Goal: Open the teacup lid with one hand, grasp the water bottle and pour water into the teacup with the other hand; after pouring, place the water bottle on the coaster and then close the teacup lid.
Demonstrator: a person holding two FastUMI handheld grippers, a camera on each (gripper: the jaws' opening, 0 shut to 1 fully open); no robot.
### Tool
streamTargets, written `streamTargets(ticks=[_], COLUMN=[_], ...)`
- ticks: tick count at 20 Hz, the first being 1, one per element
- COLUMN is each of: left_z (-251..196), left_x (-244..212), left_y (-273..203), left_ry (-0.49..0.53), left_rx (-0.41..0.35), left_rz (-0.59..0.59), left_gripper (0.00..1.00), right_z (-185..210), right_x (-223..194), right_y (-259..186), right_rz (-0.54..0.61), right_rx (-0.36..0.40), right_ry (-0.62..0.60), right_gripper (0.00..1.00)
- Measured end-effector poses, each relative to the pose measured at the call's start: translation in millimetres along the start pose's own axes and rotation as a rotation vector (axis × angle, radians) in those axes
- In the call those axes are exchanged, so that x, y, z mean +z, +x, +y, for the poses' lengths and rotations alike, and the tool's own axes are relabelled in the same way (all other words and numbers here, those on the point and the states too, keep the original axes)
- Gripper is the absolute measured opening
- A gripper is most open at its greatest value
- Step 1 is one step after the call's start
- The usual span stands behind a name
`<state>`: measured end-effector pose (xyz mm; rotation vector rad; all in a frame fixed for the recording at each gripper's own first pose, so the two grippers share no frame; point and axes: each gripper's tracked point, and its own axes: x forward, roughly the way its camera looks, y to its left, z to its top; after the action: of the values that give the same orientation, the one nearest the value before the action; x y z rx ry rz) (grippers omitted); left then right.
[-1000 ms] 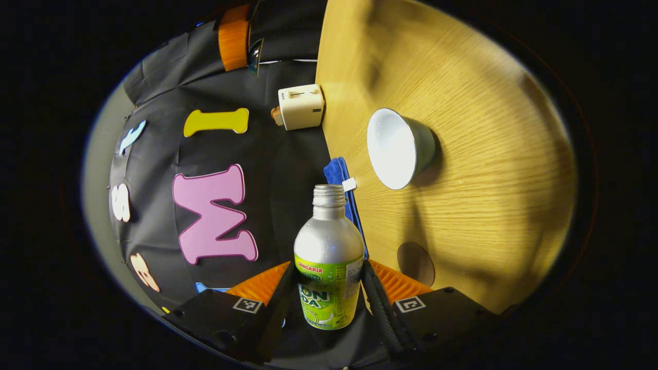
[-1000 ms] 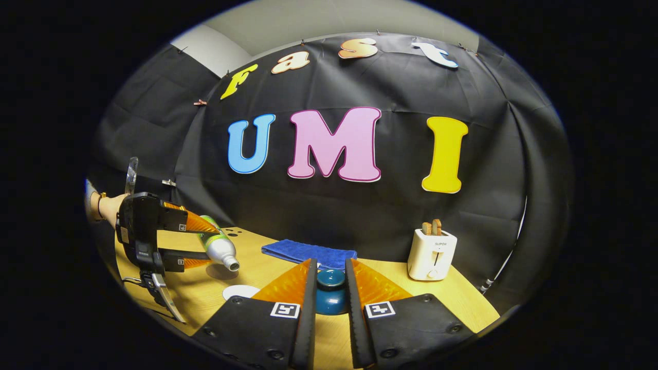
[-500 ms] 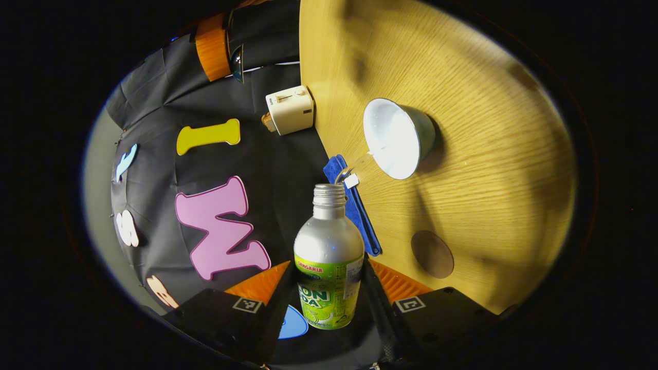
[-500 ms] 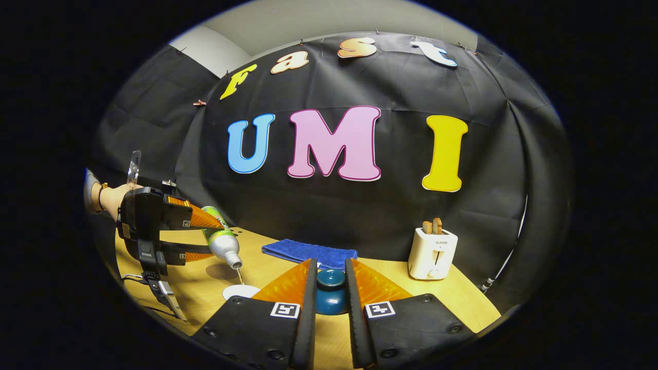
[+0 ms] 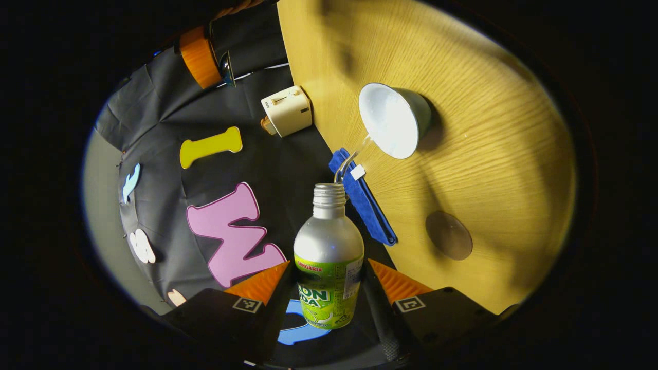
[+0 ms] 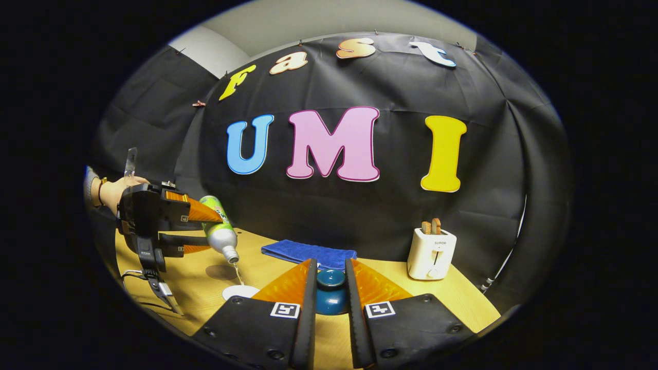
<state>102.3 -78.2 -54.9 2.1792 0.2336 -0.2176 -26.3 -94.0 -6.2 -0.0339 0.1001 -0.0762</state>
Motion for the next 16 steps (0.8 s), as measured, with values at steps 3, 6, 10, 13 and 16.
streamTargets(ticks=[3, 6, 10, 13, 16], left_z=[2, 4, 13, 15, 21], left_x=[-4, -6, -4, -3, -3], left_y=[1, -3, 1, 3, 3], left_ry=[0.044, 0.071, 0.156, 0.195, 0.238], left_rx=[0.004, 0.017, 0.071, 0.082, 0.098], left_rz=[0.007, 0.003, -0.027, -0.046, -0.054], left_gripper=[0.79, 0.79, 0.79, 0.8, 0.8], right_z=[1, 0, 0, -1, -1], right_x=[1, -1, -1, -2, -2], right_y=[-1, 1, 1, 2, 1], right_rz=[-0.002, -0.001, 0.002, 0.002, 0.001], right_rx=[0.002, 0.001, 0.002, 0.0, -0.001], right_ry=[0.001, 0.0, 0.001, 0.003, 0.004], right_gripper=[0.27, 0.36, 0.32, 0.27, 0.27])
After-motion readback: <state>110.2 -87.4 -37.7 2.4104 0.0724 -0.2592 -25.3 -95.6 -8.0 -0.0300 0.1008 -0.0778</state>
